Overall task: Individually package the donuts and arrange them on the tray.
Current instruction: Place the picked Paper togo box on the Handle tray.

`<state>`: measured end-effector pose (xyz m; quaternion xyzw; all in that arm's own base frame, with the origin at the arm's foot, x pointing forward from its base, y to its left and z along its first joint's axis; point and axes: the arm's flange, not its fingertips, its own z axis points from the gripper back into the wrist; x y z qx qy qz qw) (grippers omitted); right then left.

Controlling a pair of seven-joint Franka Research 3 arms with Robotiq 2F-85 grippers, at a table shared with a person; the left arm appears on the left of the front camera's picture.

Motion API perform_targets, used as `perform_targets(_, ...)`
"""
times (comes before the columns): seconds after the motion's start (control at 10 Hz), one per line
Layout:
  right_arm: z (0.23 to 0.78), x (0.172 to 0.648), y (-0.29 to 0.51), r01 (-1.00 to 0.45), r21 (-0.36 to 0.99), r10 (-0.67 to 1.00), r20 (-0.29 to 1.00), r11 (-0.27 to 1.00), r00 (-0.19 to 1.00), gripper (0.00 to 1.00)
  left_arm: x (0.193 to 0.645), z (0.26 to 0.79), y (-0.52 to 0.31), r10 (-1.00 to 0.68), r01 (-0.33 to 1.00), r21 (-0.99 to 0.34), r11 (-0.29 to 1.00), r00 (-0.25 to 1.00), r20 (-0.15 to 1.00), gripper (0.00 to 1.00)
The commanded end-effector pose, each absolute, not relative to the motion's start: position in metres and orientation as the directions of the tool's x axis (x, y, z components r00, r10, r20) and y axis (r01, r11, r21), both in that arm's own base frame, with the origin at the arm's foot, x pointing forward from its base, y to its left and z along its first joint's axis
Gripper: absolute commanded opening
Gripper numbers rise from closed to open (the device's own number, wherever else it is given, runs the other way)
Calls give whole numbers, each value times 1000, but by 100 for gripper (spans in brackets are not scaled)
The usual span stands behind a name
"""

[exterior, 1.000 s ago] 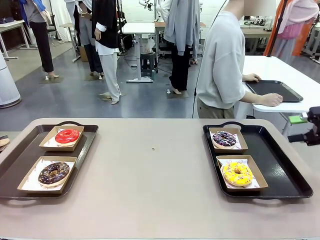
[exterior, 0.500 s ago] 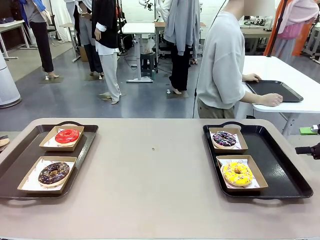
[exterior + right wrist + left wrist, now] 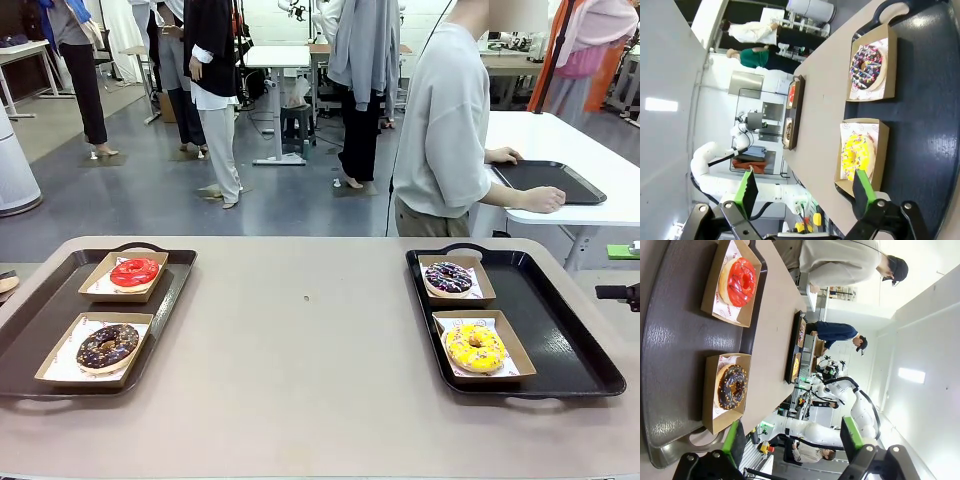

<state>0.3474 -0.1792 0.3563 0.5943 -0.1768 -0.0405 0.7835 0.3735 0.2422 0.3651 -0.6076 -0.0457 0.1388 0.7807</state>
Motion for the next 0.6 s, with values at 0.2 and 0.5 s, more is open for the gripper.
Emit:
perform_targets(0.2,357,346,-181,-147,946,-278,230,289,933,100,370,367,241,276,-157,-963,219,957,-93,100)
perform_targets(0.5,357,346,-181,-147,946,-278,230,289,933,100,370,367,241,276,-157,-963,219,957,-93,100)
